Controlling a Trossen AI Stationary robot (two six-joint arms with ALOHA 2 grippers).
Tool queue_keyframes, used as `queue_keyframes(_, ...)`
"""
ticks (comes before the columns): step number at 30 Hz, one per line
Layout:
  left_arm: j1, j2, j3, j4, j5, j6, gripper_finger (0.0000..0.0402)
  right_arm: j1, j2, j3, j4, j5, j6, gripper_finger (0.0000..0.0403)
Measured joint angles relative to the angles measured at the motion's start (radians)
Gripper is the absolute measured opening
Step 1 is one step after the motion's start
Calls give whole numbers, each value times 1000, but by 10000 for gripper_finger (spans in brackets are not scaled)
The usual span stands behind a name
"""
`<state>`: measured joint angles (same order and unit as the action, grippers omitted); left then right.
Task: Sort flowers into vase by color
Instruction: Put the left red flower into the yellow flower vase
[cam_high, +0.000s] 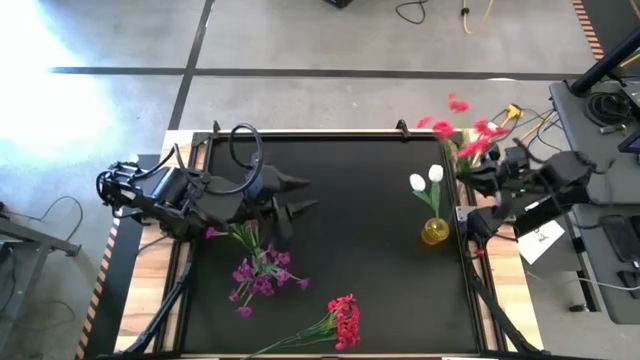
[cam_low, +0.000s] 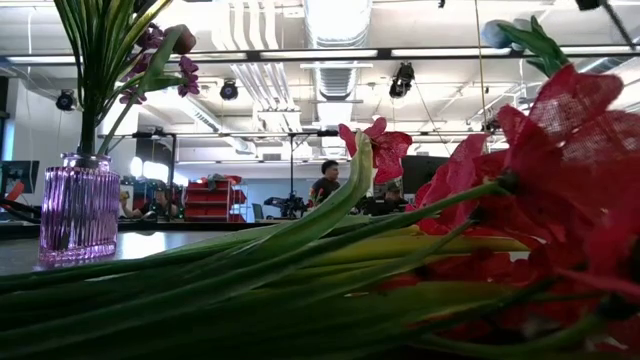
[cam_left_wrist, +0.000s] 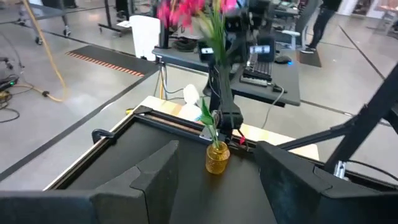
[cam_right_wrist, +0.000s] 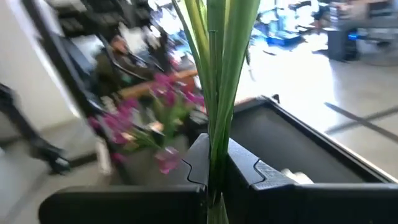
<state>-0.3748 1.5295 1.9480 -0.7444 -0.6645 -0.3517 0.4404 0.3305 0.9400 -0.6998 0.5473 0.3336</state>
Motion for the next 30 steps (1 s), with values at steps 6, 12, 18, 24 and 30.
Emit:
queue_keyframes(6,3,8,0,4,-8,-27,196,0,-74,-89,-54,104,22,14)
queue_keyframes(12,8,22,0,5,-9,-61,196,0,-121,-204,-60,175,76,14)
queue_keyframes(18,12,51,0,11,-30,-87,196,0,-133,-270,-61,246,139,14)
queue_keyframes(24,12,68,0,12,-45,-106,196,0,-132,-310,-111,241,208,14)
queue_keyframes(30,12,63,0,25,-52,-103,196,0,-132,-315,-170,241,255,14)
